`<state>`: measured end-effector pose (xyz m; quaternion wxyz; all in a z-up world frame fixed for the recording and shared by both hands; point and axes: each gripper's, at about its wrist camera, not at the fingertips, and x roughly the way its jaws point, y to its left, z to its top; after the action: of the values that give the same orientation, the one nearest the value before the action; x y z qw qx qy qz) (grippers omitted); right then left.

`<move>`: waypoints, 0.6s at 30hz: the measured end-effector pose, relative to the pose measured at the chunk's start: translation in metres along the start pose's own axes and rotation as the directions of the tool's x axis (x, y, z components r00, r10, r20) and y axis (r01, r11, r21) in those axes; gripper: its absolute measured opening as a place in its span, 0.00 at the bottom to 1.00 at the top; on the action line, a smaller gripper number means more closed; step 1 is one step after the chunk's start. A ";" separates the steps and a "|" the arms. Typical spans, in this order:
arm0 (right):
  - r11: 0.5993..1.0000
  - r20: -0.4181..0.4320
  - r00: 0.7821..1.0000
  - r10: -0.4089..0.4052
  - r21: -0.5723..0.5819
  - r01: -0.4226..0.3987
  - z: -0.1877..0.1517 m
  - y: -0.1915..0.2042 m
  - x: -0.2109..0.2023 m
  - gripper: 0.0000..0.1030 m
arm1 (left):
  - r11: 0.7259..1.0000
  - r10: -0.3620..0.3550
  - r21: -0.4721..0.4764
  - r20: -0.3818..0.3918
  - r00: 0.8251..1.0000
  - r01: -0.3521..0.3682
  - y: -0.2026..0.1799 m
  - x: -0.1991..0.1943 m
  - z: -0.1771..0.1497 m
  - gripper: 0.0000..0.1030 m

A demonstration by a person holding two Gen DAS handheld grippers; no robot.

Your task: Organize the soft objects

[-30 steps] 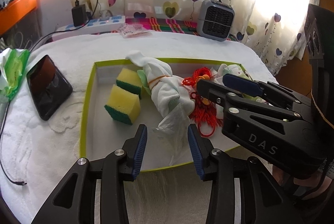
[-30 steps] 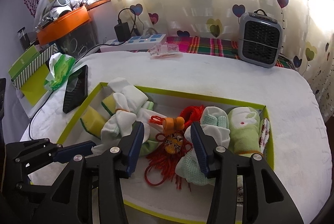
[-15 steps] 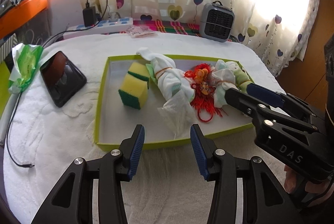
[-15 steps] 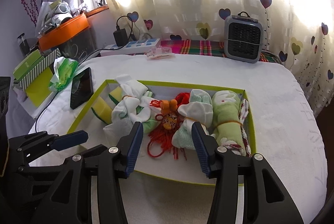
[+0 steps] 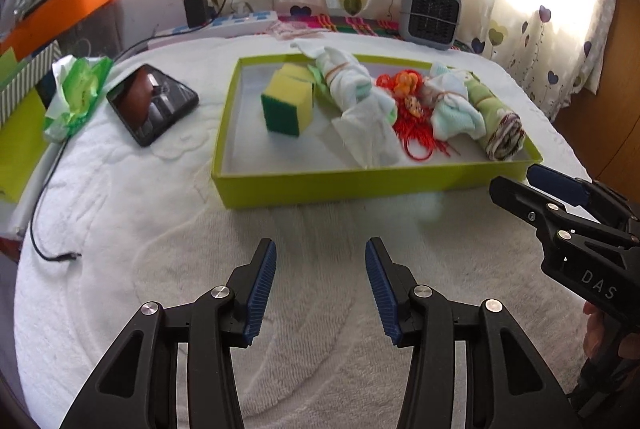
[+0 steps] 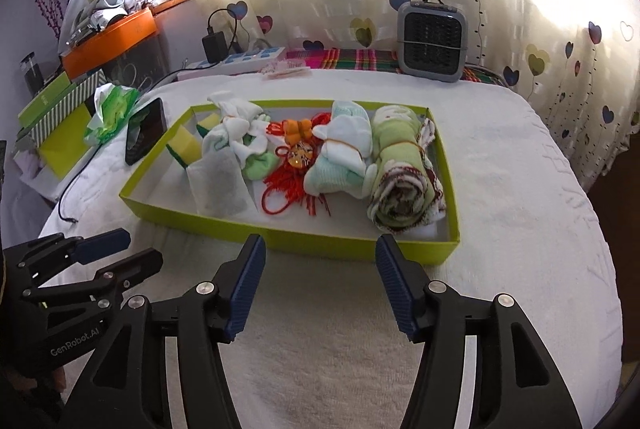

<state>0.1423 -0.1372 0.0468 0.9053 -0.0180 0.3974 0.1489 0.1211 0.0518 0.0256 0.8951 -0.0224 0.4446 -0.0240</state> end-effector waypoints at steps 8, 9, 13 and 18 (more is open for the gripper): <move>0.999 -0.043 0.999 -0.033 0.032 0.034 -0.017 -0.008 0.002 0.58 | 0.999 0.035 0.000 -0.013 0.999 -0.036 0.002 0.006 -0.015 0.44; 0.999 -0.051 0.998 -0.037 0.033 0.039 -0.018 -0.009 0.003 0.58 | 0.999 0.035 -0.002 -0.010 0.999 -0.035 0.002 0.006 -0.016 0.45; 0.998 -0.079 0.995 -0.059 0.017 0.061 -0.024 -0.009 0.005 0.60 | 0.999 0.039 -0.002 -0.004 0.999 -0.039 0.001 0.007 -0.016 0.47; 0.996 -0.101 0.991 -0.088 0.018 0.090 -0.031 -0.012 0.008 0.60 | 0.998 0.069 0.006 0.010 0.998 -0.069 -0.005 0.008 -0.018 0.49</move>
<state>0.1284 -0.1510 0.0189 0.8901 -0.0332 0.4428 0.1029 0.1114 0.0459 0.0087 0.8976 -0.0045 0.4407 0.0056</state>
